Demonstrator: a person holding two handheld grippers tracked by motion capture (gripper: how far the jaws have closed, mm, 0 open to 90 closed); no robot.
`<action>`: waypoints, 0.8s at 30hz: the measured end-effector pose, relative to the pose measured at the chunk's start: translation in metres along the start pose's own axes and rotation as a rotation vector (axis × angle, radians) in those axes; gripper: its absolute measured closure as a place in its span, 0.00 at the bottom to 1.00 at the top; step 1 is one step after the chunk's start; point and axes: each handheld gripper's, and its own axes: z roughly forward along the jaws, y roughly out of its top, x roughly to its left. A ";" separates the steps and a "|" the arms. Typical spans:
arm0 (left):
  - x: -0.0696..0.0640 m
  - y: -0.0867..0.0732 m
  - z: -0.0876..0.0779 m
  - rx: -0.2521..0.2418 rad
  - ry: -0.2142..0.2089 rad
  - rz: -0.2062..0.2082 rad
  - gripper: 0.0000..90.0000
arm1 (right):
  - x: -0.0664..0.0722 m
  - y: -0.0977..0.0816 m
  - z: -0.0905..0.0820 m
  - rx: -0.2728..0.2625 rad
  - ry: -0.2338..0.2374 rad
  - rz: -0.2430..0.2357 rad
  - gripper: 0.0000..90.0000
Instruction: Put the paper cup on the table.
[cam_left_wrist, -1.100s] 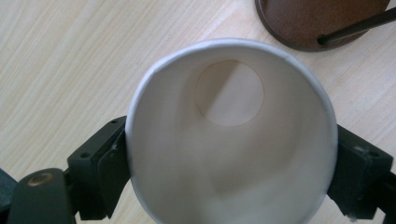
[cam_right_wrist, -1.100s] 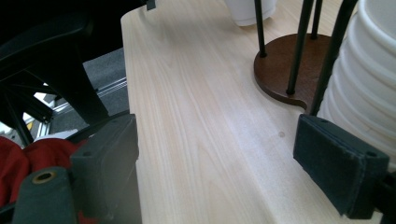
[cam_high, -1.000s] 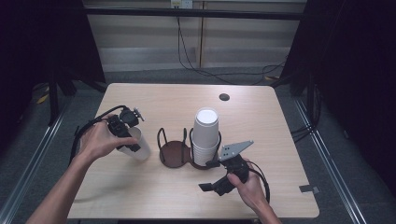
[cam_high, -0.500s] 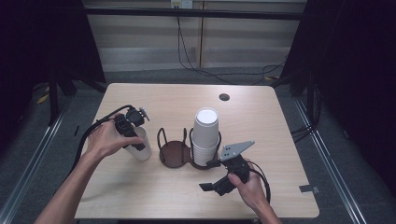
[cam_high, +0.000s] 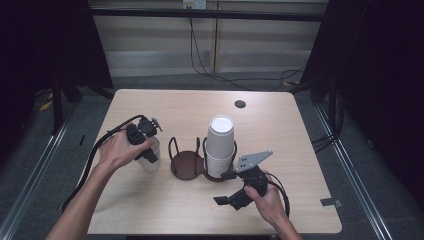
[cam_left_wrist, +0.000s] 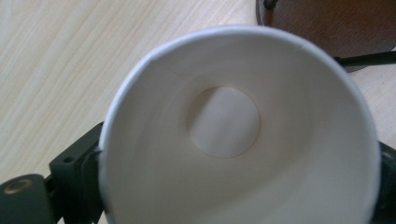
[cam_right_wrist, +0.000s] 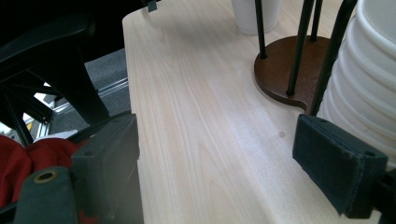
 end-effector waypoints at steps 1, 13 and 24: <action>0.000 -0.002 0.001 -0.001 0.001 0.003 0.07 | 0.000 0.000 0.000 0.000 0.001 -0.001 0.17; 0.006 -0.023 0.009 -0.021 -0.049 0.011 0.11 | 0.001 0.000 0.001 0.001 -0.002 0.002 0.17; 0.008 -0.043 0.005 -0.081 -0.065 -0.009 0.15 | 0.000 0.000 0.001 -0.002 -0.003 0.003 0.17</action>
